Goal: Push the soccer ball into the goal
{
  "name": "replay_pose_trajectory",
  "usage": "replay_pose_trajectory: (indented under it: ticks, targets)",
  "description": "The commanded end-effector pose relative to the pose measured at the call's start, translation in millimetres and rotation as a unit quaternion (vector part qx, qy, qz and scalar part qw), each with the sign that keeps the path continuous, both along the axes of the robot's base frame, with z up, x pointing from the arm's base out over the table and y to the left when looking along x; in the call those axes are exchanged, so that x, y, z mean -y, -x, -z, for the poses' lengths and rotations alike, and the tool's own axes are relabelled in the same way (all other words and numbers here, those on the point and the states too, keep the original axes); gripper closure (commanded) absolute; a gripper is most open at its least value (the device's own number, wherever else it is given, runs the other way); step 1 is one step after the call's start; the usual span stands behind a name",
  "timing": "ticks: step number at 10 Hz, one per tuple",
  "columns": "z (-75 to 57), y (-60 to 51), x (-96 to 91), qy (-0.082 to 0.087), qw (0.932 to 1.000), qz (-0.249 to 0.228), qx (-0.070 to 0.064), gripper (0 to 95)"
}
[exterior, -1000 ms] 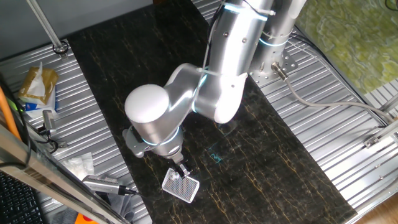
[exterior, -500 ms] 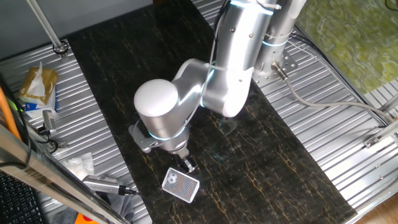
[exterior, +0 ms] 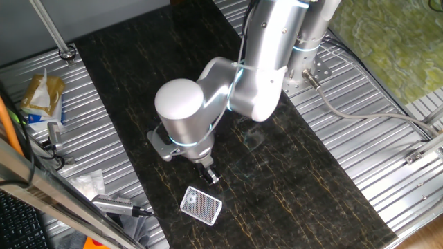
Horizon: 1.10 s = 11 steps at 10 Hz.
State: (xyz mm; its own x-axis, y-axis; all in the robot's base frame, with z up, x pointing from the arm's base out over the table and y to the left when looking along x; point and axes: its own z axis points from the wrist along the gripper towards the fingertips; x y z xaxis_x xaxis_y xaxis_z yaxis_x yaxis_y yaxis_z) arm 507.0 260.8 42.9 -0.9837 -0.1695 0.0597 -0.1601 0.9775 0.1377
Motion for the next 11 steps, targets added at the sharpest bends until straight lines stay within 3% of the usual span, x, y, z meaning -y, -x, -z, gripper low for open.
replay_pose_trajectory:
  ticks: [1,4,7,11]
  targets:
    - [-0.1,1.7,4.3,-0.001,1.0000,-0.003,0.003,95.0]
    - [-2.0,4.2,9.1,0.001,1.0000,-0.004,0.002,95.0]
    - [-2.0,4.2,9.2,0.008,0.9999,-0.010,-0.009,95.0]
    - [-3.0,4.6,8.9,0.003,0.9993,-0.038,-0.004,95.0]
